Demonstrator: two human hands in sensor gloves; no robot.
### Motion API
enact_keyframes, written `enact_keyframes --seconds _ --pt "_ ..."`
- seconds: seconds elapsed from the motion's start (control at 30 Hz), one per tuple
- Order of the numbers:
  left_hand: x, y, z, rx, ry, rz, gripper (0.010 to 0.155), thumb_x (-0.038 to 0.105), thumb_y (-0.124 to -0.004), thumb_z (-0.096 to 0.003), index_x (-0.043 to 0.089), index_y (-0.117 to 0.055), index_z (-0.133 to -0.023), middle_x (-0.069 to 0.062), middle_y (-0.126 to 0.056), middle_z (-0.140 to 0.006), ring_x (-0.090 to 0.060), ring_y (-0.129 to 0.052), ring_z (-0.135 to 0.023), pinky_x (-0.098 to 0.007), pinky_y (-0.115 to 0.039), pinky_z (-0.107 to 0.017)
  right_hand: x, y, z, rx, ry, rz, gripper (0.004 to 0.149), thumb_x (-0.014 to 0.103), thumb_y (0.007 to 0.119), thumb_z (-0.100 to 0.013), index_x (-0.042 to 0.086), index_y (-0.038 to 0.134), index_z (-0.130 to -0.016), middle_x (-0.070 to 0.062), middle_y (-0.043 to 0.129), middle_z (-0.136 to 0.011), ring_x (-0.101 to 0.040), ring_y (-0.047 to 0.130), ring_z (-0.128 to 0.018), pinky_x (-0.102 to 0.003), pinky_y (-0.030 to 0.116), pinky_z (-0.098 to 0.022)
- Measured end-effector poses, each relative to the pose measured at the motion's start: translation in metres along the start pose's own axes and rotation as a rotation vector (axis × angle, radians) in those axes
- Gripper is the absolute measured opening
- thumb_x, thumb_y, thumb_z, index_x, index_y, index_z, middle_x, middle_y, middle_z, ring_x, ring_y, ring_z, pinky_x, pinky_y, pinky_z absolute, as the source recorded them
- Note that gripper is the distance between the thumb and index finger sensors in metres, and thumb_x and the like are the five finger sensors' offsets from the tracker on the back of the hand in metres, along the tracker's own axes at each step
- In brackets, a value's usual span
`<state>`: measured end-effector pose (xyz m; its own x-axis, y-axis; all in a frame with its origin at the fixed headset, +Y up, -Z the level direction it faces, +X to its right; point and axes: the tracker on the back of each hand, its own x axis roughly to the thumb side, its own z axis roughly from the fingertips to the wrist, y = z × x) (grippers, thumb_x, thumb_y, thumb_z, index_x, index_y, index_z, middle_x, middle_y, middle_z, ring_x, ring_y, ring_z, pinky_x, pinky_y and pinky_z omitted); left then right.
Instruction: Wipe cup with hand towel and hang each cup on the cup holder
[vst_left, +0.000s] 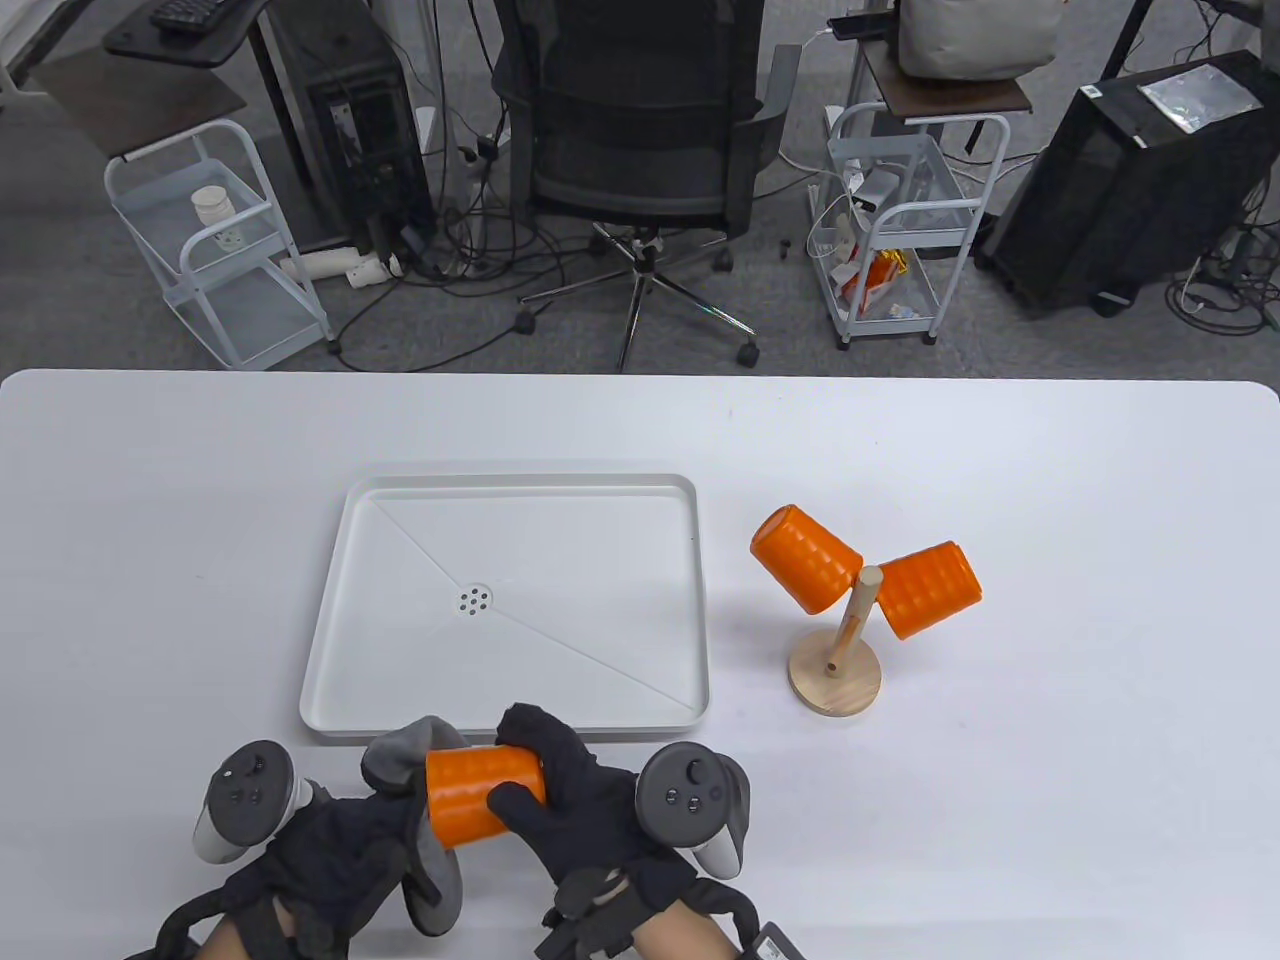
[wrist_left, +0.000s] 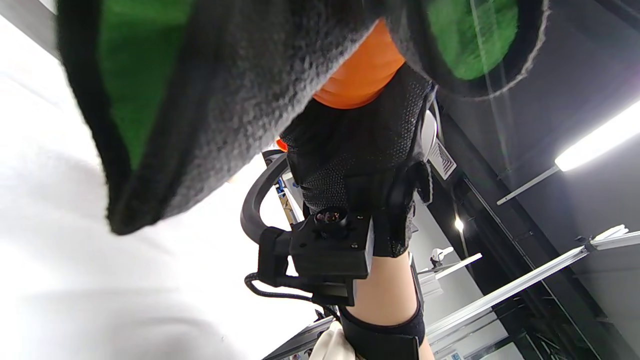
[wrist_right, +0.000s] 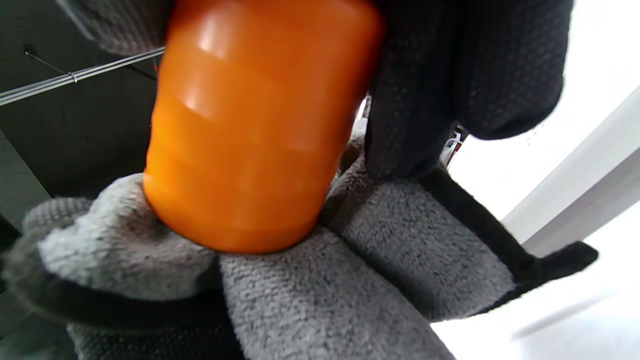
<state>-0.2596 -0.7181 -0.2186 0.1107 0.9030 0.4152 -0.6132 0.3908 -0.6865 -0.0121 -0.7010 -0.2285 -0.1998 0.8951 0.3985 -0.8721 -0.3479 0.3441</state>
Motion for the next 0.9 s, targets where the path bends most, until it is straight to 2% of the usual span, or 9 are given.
enact_keyframes --seconds 0.33,0.73,0.9 --pt "-0.004 -0.004 -0.003 -0.047 0.021 0.012 0.084 0.078 -0.046 -0.0395 0.034 -0.059 -0.11 0.014 -0.053 -0.123 -0.054 -0.049 -0.107 -0.069 -0.054 -0.07 0.005 0.011 0.002 0.025 -0.029 0.1 0.076 0.06 0.065 -0.046 0.014 0.044 -0.102 -0.02 0.071 -0.096 -0.034 0.103 -0.053 -0.053 0.088 -0.045" --pt "-0.019 -0.005 -0.006 -0.078 0.016 0.288 0.09 0.08 -0.036 -0.0423 0.027 -0.057 -0.112 0.005 -0.055 -0.122 -0.06 -0.046 -0.101 -0.07 -0.052 -0.066 0.008 0.017 0.003 0.031 -0.093 0.191 0.075 0.057 0.067 -0.046 0.017 0.039 -0.102 -0.018 0.063 -0.102 -0.037 0.1 -0.06 -0.056 0.085 -0.049" --pt "-0.012 -0.005 -0.006 -0.086 0.03 0.161 0.087 0.079 -0.042 -0.0419 0.029 -0.056 -0.112 0.007 -0.053 -0.123 -0.059 -0.039 -0.104 -0.071 -0.046 -0.069 0.007 0.016 0.003 0.029 -0.076 0.182 0.075 0.057 0.067 -0.046 0.014 0.041 -0.102 -0.021 0.066 -0.099 -0.037 0.102 -0.054 -0.056 0.087 -0.046"
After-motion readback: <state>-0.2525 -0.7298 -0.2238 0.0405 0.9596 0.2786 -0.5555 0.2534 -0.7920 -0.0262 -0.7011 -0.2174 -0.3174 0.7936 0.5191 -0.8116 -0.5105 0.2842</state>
